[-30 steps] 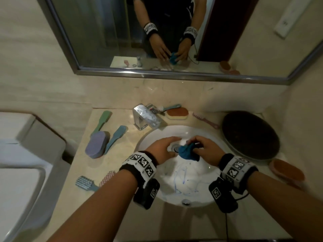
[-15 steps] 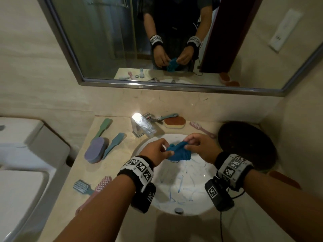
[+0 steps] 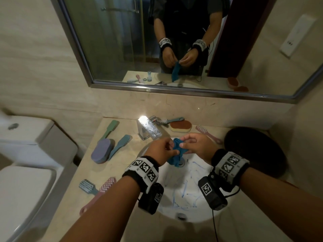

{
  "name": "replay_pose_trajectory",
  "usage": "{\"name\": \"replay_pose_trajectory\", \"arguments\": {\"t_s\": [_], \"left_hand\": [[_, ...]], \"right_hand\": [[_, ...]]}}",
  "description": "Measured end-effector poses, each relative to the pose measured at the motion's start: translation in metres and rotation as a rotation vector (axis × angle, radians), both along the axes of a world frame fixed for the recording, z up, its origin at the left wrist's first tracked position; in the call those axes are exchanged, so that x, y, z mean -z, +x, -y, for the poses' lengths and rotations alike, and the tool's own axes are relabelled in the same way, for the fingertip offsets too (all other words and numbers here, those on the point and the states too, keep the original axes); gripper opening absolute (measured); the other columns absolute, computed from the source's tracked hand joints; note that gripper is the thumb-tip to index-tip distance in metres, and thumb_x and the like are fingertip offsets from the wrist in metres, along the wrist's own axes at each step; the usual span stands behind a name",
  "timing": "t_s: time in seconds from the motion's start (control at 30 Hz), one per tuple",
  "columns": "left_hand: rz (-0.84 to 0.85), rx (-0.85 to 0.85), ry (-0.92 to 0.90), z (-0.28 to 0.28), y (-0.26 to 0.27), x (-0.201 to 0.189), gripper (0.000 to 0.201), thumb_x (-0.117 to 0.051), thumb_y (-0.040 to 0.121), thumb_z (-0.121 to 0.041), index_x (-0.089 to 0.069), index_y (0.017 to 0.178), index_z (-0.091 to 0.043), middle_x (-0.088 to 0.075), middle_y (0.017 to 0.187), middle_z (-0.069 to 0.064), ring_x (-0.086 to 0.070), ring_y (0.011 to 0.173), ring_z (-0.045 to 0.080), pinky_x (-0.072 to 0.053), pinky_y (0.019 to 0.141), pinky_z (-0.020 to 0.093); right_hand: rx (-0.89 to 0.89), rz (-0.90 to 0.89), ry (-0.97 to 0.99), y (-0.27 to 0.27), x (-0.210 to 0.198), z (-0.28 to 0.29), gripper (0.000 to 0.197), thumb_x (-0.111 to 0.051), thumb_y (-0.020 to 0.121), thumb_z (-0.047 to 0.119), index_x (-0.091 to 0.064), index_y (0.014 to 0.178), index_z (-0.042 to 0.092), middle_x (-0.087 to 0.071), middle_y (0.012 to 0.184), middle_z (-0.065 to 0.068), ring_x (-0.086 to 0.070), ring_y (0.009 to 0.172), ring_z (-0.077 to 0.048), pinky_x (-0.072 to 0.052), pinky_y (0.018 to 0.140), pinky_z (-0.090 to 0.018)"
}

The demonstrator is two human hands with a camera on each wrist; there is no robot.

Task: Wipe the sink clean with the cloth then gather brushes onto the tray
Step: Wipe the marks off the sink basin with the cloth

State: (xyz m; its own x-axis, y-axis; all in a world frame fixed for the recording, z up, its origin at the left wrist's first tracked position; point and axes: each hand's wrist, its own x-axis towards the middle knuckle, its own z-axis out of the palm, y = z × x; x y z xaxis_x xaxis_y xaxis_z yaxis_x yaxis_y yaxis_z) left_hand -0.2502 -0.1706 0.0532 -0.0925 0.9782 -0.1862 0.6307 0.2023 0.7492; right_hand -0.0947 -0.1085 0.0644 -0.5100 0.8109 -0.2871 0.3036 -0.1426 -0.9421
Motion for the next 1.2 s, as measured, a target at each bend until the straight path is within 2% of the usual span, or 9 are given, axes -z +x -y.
{"name": "replay_pose_trajectory", "arguments": {"t_s": [0.2, 0.33, 0.43, 0.53, 0.67, 0.8, 1.0, 1.1, 1.2], "left_hand": [[0.029, -0.054, 0.007, 0.005, -0.020, 0.002, 0.005, -0.063, 0.087, -0.019, -0.064, 0.092, -0.017, -0.063, 0.081, -0.003, -0.059, 0.079, 0.014, -0.045, 0.072, 0.023], [0.042, -0.037, 0.041, 0.011, -0.025, 0.000, 0.009, -0.056, 0.091, -0.014, -0.055, 0.097, -0.021, -0.062, 0.081, -0.005, -0.057, 0.071, 0.009, -0.042, 0.063, 0.016], [-0.008, 0.016, 0.042, 0.012, -0.027, -0.002, 0.011, -0.051, 0.094, -0.012, -0.052, 0.105, -0.016, -0.059, 0.086, -0.005, -0.054, 0.073, 0.011, -0.040, 0.069, 0.020], [-0.014, 0.038, 0.029, 0.011, -0.029, -0.002, 0.011, -0.047, 0.096, -0.011, -0.052, 0.104, -0.017, -0.062, 0.088, -0.002, -0.057, 0.077, 0.014, -0.039, 0.072, 0.021], [-0.047, 0.018, -0.020, 0.010, -0.029, -0.002, 0.011, -0.042, 0.098, -0.015, -0.051, 0.105, -0.017, -0.062, 0.083, 0.005, -0.058, 0.079, 0.019, -0.038, 0.071, 0.023], [0.031, -0.066, -0.033, 0.008, -0.023, -0.005, 0.031, -0.043, 0.099, -0.028, -0.040, 0.128, -0.018, -0.064, 0.109, 0.014, -0.061, 0.098, 0.026, -0.042, 0.081, 0.026], [0.151, 0.001, -0.106, 0.014, -0.017, 0.016, 0.101, -0.071, 0.075, -0.048, 0.002, 0.145, -0.045, -0.058, 0.132, 0.006, -0.058, 0.117, 0.023, -0.046, 0.101, 0.042], [0.252, -0.062, -0.027, 0.014, -0.015, 0.024, 0.097, -0.072, 0.073, -0.039, -0.006, 0.142, -0.052, -0.060, 0.127, 0.004, -0.061, 0.111, 0.020, -0.049, 0.098, 0.044], [0.257, -0.043, 0.031, 0.013, -0.016, 0.019, 0.075, -0.064, 0.082, -0.032, -0.019, 0.133, -0.063, -0.066, 0.118, 0.005, -0.065, 0.105, 0.020, -0.052, 0.093, 0.045]], "right_hand": [[-0.014, 0.158, 0.080, 0.007, 0.000, -0.011, 0.020, -0.054, 0.090, 0.000, -0.063, 0.108, 0.005, -0.063, 0.100, -0.018, -0.061, 0.091, -0.023, -0.054, 0.066, -0.019], [-0.071, 0.375, 0.266, 0.012, 0.000, -0.015, 0.019, -0.060, 0.087, 0.008, -0.067, 0.103, 0.017, -0.065, 0.095, -0.007, -0.061, 0.089, -0.018, -0.052, 0.079, -0.027], [-0.109, 0.474, 0.400, 0.012, -0.005, -0.014, 0.011, -0.065, 0.083, 0.012, -0.068, 0.091, 0.020, -0.059, 0.075, 0.009, -0.056, 0.075, -0.008, -0.046, 0.074, -0.018], [-0.137, 0.528, 0.429, 0.013, -0.006, -0.017, 0.011, -0.067, 0.082, 0.019, -0.063, 0.077, 0.029, -0.060, 0.070, 0.011, -0.058, 0.071, -0.008, -0.052, 0.077, -0.027], [-0.168, 0.410, 0.291, 0.006, -0.012, -0.015, 0.007, -0.056, 0.091, 0.021, -0.058, 0.084, 0.020, -0.060, 0.079, -0.003, -0.056, 0.076, -0.018, -0.050, 0.080, -0.036], [-0.130, 0.440, 0.258, 0.000, -0.016, -0.011, 0.015, -0.042, 0.099, 0.025, -0.050, 0.098, 0.012, -0.048, 0.075, -0.003, -0.041, 0.063, -0.011, -0.035, 0.053, -0.014], [0.007, 0.165, 0.035, -0.010, -0.012, -0.009, 0.014, -0.040, 0.099, 0.025, -0.047, 0.087, 0.022, -0.049, 0.091, -0.014, -0.045, 0.082, -0.022, -0.038, 0.069, -0.037], [0.044, 0.122, -0.019, -0.007, -0.010, -0.007, 0.005, -0.048, 0.091, 0.034, -0.049, 0.086, 0.033, -0.053, 0.093, -0.019, -0.050, 0.080, -0.026, -0.042, 0.068, -0.039], [0.128, 0.077, -0.083, -0.001, -0.005, -0.011, 0.021, -0.041, 0.095, 0.012, -0.044, 0.088, 0.032, -0.051, 0.083, -0.018, -0.047, 0.065, -0.024, -0.039, 0.053, -0.031]]}}
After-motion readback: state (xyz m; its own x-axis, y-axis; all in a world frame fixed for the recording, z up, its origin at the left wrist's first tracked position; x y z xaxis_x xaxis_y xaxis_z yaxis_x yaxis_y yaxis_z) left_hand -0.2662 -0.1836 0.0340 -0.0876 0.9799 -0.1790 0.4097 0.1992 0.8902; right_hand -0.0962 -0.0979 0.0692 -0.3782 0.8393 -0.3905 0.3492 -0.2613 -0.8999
